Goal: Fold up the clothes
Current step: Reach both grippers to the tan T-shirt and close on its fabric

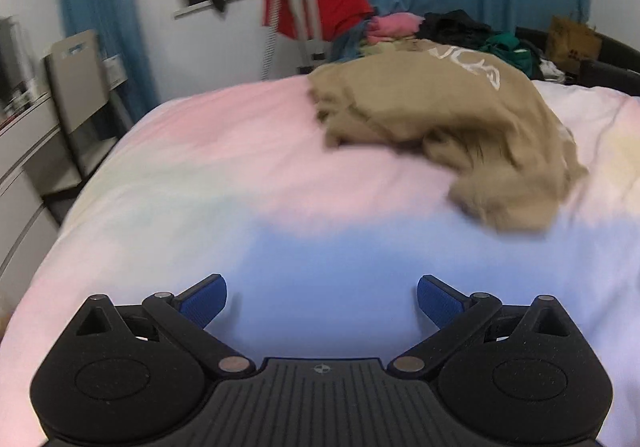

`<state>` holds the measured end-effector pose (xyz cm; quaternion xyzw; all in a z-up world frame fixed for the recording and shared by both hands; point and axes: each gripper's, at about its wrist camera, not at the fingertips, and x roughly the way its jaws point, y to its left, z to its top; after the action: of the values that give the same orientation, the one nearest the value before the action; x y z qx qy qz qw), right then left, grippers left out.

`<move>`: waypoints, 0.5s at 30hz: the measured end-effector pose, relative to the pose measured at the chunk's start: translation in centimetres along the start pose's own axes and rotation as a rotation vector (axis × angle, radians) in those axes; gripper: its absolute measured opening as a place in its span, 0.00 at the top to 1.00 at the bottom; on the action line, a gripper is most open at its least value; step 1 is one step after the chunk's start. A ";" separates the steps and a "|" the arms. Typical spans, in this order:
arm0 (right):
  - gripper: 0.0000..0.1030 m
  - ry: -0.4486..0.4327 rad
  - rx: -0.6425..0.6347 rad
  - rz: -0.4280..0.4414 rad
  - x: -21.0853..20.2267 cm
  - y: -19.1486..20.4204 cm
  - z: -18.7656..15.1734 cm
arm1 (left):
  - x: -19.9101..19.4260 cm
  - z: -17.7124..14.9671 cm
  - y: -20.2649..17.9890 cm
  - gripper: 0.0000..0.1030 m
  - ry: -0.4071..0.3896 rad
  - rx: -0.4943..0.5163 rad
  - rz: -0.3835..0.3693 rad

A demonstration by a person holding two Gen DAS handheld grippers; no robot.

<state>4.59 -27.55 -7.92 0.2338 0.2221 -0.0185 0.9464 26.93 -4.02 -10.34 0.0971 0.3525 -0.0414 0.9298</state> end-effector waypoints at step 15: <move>0.00 0.000 0.064 -0.066 7.9 -1.9 -1.5 | 9.7 11.7 -1.7 0.93 -0.171 -0.068 -0.059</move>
<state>10.85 -28.05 -13.36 0.2566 0.2288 -0.0569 0.9373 41.54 -8.20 -8.42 0.0512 0.2760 -0.0649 0.9576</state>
